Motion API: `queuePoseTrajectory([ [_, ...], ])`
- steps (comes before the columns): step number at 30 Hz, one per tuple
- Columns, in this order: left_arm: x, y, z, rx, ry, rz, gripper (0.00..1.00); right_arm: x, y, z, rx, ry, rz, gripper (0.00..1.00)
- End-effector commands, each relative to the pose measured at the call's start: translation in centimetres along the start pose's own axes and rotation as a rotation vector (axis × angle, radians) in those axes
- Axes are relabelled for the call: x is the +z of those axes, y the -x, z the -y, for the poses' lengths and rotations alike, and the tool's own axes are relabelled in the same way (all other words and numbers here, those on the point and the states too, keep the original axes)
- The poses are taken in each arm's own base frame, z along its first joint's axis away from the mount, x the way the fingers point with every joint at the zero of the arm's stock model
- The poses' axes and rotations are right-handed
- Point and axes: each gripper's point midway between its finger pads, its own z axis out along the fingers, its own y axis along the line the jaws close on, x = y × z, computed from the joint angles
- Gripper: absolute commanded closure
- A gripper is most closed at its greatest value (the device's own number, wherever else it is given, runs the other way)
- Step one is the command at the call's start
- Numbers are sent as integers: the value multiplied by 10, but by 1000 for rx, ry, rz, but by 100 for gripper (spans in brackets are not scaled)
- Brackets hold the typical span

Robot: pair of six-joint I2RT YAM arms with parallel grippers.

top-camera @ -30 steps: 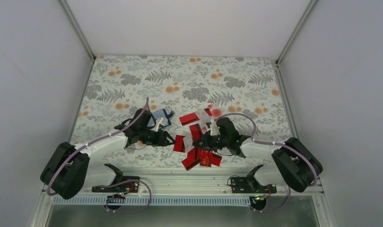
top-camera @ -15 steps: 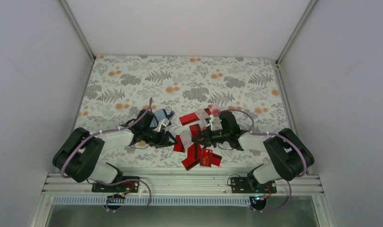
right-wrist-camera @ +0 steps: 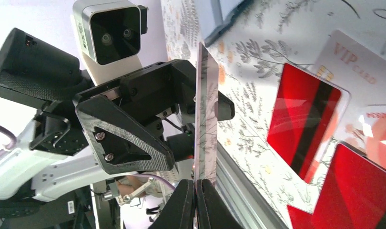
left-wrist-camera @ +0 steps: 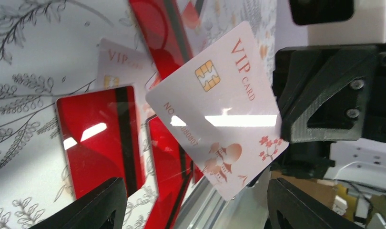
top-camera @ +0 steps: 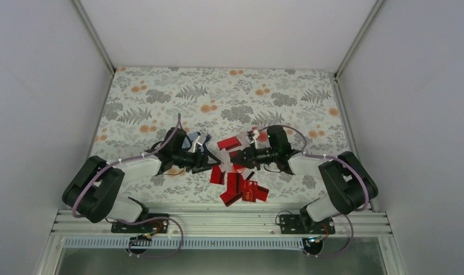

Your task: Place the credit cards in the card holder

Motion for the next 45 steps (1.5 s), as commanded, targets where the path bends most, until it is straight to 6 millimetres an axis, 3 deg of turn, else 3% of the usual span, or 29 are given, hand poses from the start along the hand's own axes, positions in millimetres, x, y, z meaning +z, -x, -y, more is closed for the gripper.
queuePoseTrajectory([
  [1,-15,25,28,-11,-72,91,26,-4,10,-30,-14,69,-2,96],
  [8,-34,49,63,-21,-182,195,28,-8,21,-58,-26,114,8,96],
  [30,-69,81,108,-74,-263,354,46,-20,41,-134,-111,220,40,96],
  [34,-71,85,112,-66,-266,366,53,-21,41,-139,-89,226,37,96],
  [45,-78,97,124,-32,-276,416,85,-23,41,-149,-104,238,27,96],
])
